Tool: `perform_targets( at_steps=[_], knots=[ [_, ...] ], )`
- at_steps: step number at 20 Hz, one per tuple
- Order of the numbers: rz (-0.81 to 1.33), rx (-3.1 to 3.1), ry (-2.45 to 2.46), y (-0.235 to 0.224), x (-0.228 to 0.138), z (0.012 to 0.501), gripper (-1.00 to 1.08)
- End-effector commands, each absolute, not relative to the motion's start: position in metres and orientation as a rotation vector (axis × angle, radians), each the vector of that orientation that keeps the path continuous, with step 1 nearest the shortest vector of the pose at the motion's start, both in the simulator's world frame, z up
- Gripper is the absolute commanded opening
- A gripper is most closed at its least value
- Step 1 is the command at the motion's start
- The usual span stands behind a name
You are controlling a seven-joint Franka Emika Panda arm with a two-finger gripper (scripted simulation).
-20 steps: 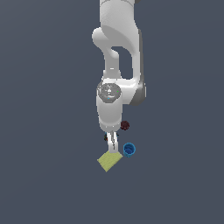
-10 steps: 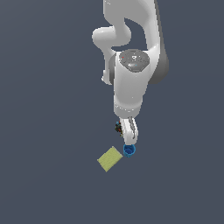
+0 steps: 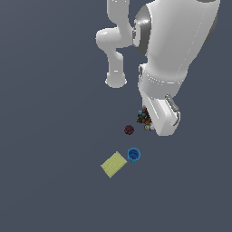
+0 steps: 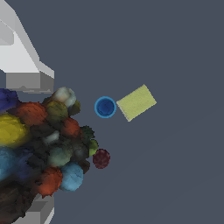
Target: Pick up a designated object from a clutter of objects.
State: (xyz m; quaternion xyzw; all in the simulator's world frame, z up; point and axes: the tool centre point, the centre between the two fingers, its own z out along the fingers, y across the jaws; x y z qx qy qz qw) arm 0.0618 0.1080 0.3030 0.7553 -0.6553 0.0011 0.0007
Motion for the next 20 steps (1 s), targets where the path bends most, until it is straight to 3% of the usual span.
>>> perform_targets(
  at_steps=[1,10,20],
  knots=[
    [0.004,2.371,-2.059,0.121,0.064,0.327,-1.0],
    [0.001,2.373,-2.058,0.152,0.07,0.38,-1.0],
    [0.0,2.374,-2.058,0.161,0.074,0.396,-1.0]
  ],
)
